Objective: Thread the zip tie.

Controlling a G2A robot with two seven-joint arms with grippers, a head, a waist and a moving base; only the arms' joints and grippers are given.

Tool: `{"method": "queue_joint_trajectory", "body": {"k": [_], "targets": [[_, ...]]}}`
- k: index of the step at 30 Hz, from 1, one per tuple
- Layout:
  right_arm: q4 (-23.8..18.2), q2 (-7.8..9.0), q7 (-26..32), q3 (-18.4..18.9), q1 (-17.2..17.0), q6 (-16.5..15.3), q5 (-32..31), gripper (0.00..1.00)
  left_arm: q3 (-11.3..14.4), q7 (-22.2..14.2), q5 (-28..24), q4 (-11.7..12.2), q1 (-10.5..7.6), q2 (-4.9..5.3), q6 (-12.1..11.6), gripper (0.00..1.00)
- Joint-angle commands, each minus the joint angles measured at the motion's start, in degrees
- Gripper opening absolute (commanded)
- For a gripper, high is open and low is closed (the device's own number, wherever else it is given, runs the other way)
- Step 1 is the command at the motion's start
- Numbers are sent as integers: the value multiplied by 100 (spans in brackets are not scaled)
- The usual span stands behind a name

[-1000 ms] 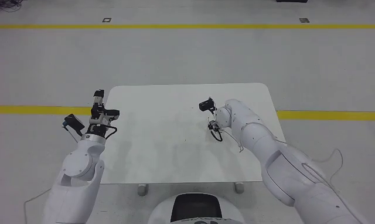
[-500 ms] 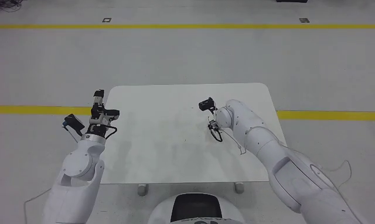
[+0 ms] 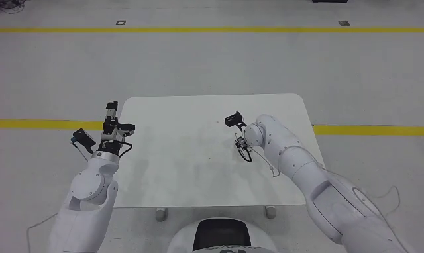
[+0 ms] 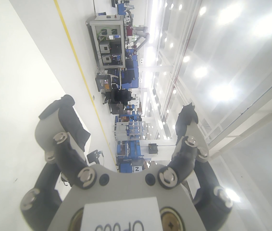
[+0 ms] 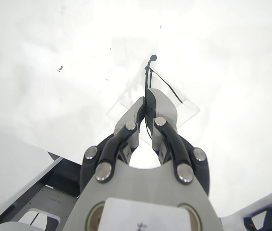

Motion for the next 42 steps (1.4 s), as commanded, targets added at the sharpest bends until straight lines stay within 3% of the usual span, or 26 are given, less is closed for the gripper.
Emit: {"method": "queue_joint_trajectory", "body": {"k": [1, 9, 13, 24, 32, 42], "targets": [[-15, 7, 3, 16, -20, -40, -5, 0, 0, 0, 0, 0, 0, 0, 0, 100], [145, -15, -116, 58, -26, -235, 45, 0, 0, 0, 0, 0, 0, 0, 0, 100], [250, -48, -154, 54, -7, -257, 63, 14, 0, 0, 0, 0, 0, 0, 0, 100], [542, -148, -209, 26, 77, -337, 108, 1, 0, 0, 0, 0, 0, 0, 0, 100], [719, -232, -83, -16, 152, -253, 109, 13, 0, 0, 0, 0, 0, 0, 0, 100], [1072, -396, 16, -113, 256, -194, 148, 12, 0, 0, 0, 0, 0, 0, 0, 100]]}}
